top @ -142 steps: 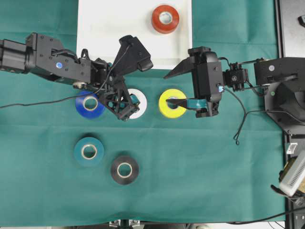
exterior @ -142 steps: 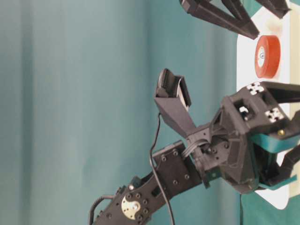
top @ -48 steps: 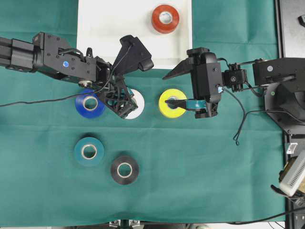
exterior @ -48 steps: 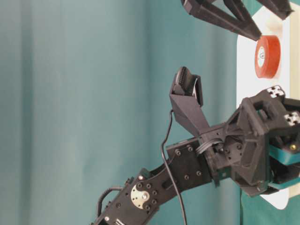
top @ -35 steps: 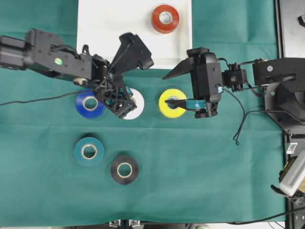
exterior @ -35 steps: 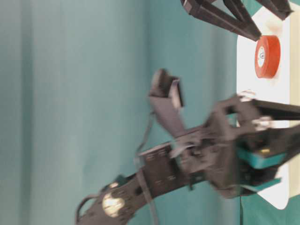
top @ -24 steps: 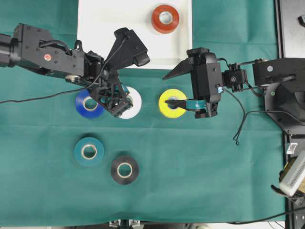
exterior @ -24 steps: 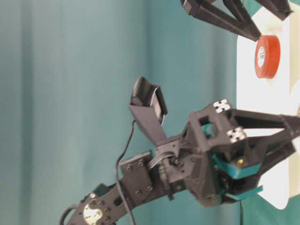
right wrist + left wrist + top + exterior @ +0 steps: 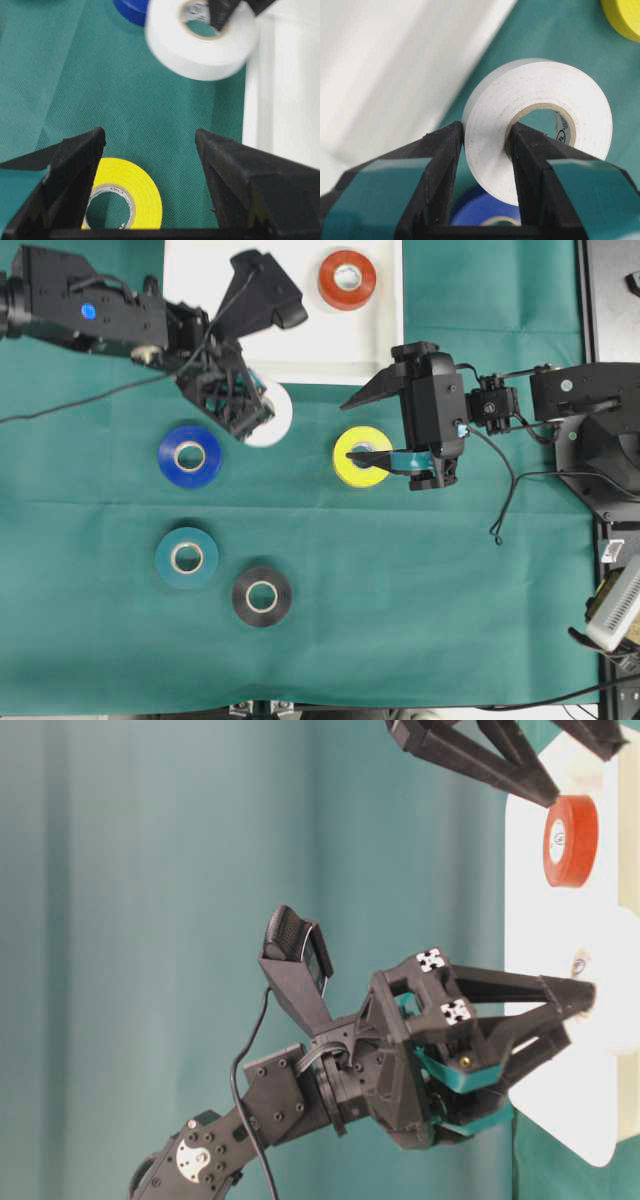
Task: Put the tape alternately from left to right into the white case.
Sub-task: 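Lift white tape with left gripper and carry it into tray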
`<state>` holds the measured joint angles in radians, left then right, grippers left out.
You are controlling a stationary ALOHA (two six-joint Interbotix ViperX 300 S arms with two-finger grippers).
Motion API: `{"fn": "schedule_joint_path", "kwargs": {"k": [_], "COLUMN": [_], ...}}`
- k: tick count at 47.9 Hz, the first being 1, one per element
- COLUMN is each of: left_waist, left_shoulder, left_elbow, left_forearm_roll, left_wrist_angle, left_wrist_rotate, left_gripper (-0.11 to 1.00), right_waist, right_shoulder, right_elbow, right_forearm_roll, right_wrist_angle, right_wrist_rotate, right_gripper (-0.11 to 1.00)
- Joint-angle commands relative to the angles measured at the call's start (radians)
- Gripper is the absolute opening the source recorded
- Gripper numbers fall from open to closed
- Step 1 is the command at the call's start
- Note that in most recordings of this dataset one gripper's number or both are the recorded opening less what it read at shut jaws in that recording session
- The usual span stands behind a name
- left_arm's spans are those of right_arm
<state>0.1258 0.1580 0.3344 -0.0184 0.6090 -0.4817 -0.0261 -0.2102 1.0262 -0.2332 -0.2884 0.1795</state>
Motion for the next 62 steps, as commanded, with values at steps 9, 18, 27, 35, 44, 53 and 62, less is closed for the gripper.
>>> {"fn": "schedule_joint_path", "kwargs": {"k": [9, 18, 27, 35, 44, 53, 62], "left_waist": [0.08, 0.143, 0.195, 0.212, 0.212, 0.201, 0.198], "left_shoulder": [-0.034, -0.012, 0.034, 0.066, 0.091, 0.097, 0.097], "left_elbow": [-0.058, -0.08, -0.097, -0.107, -0.112, -0.112, -0.115], "left_forearm_roll": [0.003, 0.003, 0.003, 0.003, 0.002, 0.0, -0.002], "left_wrist_angle": [-0.032, -0.08, -0.124, -0.141, -0.146, -0.146, -0.169], "left_wrist_rotate": [0.069, 0.135, 0.192, 0.196, 0.201, 0.279, 0.314], "left_gripper": [-0.01, -0.01, -0.01, -0.01, -0.01, -0.02, -0.02], "right_waist": [0.005, 0.005, 0.005, 0.005, 0.005, 0.005, 0.005], "right_shoulder": [-0.017, -0.017, -0.017, -0.017, -0.017, -0.017, -0.017], "right_elbow": [-0.02, -0.02, -0.021, -0.023, -0.026, -0.029, -0.029], "right_forearm_roll": [0.002, 0.002, 0.005, 0.005, 0.005, 0.005, 0.005], "right_wrist_angle": [-0.008, -0.009, -0.009, -0.009, -0.009, -0.009, -0.008], "right_wrist_rotate": [0.0, 0.0, 0.0, 0.002, 0.0, 0.0, 0.002], "right_gripper": [0.81, 0.81, 0.81, 0.81, 0.81, 0.81, 0.81]}}
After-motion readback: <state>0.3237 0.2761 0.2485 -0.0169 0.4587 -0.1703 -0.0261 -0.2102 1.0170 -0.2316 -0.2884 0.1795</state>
